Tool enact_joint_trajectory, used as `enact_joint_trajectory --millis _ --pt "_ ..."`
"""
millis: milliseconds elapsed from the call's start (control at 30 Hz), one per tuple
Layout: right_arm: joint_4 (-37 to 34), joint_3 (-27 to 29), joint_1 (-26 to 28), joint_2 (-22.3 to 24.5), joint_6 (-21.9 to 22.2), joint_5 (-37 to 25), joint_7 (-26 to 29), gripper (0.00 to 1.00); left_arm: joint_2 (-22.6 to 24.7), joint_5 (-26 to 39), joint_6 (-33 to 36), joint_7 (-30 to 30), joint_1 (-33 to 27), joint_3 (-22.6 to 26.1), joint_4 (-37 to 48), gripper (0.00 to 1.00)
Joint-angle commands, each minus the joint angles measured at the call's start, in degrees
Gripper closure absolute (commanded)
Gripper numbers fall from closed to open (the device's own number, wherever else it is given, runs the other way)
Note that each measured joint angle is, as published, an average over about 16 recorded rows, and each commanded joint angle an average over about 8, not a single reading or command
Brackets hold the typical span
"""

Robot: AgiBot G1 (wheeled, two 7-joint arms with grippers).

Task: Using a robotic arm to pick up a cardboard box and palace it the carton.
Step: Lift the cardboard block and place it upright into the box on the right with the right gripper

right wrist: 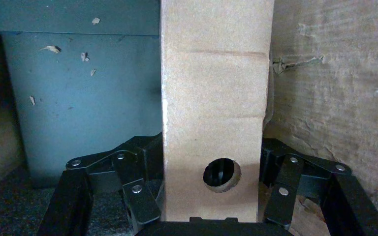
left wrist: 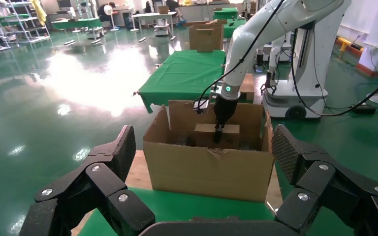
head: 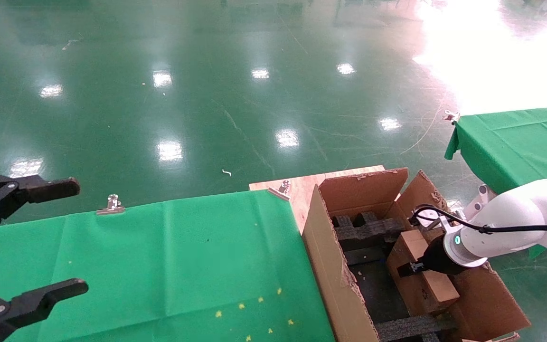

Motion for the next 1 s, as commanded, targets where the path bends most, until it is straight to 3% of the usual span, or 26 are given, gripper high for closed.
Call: enact_joint_trajectory --millis 33,1000 --pt "-0.7 0.2 -0.1 -0.2 -0.1 0.5 -0.5 0.00 0.0 0.0 0.0 0.0 0.0 0.0 0.0 0.00" --pt "0.9 0.0 2.5 1.2 -0.7 -1.1 -0.3 0.00 0.0 0.0 0.0 0.0 0.0 0.0 0.0 0.00"
